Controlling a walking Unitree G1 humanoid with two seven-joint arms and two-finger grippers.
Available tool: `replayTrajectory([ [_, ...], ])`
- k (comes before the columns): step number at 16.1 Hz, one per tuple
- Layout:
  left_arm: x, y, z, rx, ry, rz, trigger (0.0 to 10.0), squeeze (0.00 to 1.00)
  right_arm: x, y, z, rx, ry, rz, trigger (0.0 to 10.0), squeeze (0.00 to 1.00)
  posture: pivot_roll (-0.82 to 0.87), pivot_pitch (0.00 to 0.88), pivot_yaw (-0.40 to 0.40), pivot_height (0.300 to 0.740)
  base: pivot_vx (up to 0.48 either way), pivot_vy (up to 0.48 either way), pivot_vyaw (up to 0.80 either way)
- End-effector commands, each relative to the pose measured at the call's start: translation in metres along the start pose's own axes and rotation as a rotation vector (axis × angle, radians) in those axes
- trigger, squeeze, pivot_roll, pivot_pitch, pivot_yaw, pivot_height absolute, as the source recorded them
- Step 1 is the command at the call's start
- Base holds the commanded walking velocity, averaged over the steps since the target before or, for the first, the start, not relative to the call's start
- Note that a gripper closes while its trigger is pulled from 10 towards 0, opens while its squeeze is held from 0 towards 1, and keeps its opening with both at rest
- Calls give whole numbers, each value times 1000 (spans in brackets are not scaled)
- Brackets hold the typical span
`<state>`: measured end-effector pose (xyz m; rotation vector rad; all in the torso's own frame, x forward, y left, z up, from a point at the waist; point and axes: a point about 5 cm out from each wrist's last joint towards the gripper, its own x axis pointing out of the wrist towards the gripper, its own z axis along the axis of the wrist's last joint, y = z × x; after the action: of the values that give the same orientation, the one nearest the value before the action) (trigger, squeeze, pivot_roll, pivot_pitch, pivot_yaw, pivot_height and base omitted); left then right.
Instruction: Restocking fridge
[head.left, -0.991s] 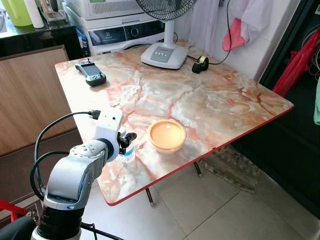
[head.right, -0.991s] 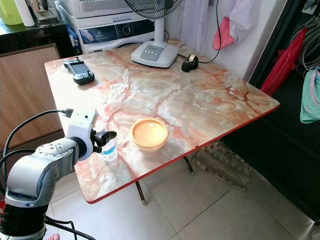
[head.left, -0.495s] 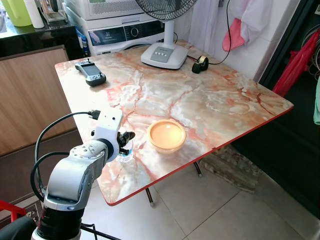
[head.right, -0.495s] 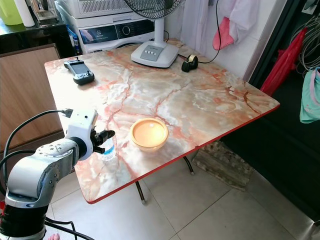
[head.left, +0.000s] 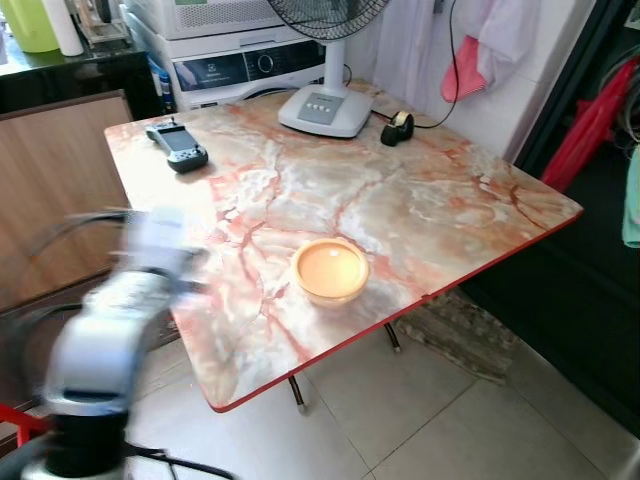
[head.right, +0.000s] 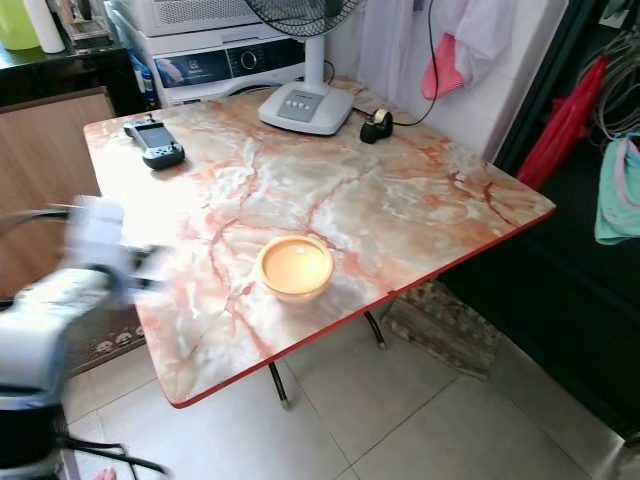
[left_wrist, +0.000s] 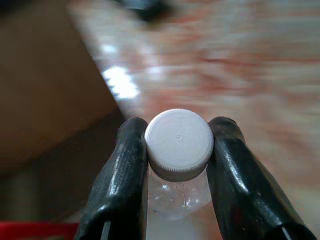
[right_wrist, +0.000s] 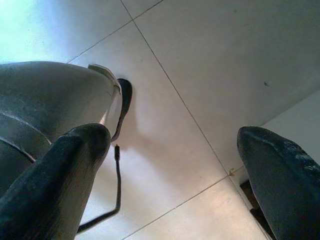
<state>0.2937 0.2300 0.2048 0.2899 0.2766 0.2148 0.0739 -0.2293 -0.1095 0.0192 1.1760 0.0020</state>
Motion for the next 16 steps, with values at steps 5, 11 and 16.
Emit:
replayTrajectory([
  [5, 3, 58, -88, 20, 158, 303, 10000, 0, -2, -4, -3, -11, 16, -5, 10000, 0, 221, 15, -90, 740, 0, 0, 0],
  [11, -10, 21, -211, 8, 386, 201, 10000, 0, -2, -5, -4, 0, 13, -13, 10000, 0, 193, 12, -77, 740, 0, 0, 0],
  [16, -22, -8, -262, -15, 502, 109, 10000, 0, -1, 1, -8, 37, 11, -13, 10000, 0, 165, 0, -39, 740, 0, 0, 0],
])
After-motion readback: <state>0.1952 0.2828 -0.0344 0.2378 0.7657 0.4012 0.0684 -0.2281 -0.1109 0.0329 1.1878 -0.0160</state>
